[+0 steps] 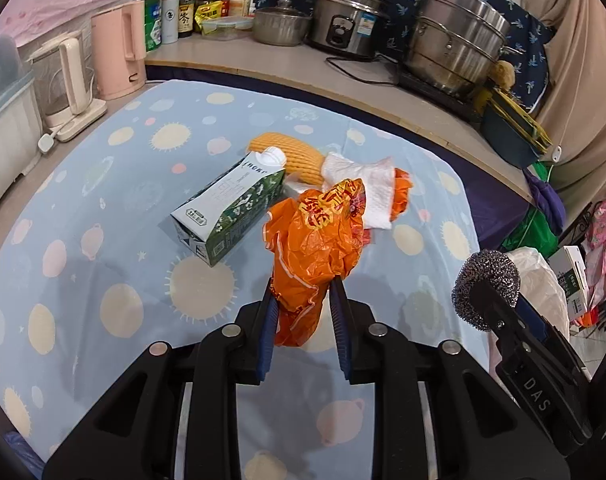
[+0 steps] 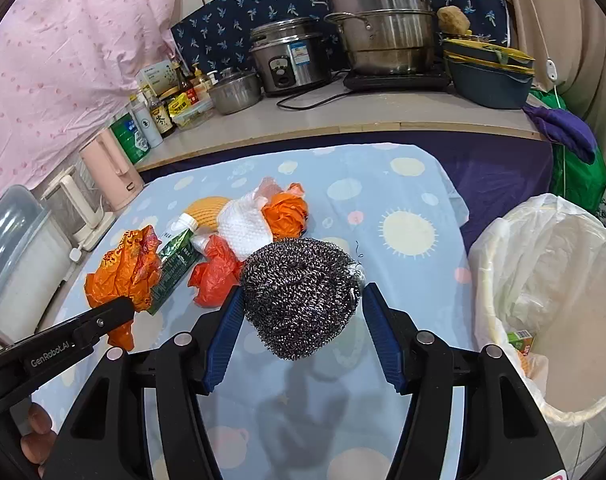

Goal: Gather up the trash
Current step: 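Carry the scrubber and orange bag over the bin and open both grippers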

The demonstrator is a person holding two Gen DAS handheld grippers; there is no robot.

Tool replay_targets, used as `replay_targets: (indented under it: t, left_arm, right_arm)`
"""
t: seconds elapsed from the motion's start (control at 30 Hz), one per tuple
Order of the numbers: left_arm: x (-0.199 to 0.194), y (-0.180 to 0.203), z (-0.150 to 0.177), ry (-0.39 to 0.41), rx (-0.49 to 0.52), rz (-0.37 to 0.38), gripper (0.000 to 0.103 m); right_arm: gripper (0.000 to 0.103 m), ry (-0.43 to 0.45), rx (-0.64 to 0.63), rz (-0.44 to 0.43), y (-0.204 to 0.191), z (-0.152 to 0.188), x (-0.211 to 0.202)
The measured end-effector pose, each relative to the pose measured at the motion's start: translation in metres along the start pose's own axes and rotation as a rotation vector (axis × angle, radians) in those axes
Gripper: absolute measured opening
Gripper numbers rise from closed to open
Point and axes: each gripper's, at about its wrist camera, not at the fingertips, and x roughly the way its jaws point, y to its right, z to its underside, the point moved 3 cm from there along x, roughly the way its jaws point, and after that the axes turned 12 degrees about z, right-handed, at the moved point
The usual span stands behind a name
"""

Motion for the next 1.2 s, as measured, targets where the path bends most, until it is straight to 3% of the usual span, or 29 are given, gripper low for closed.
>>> replay_targets:
  t: [0.57,1.2]
  left_arm:
    - [-0.015,0.079,0.015,0.005,0.141,0.040,0.024]
    - [0.006,0.188,0.046,-0.056,0.316,0.132,0.024]
  right_arm:
    - [0.058,0.071,0.116,0.036,0.075,-0.002,-0.043]
    - [0.058,0.103,0.255,0.146,0.174,0.009,-0.068]
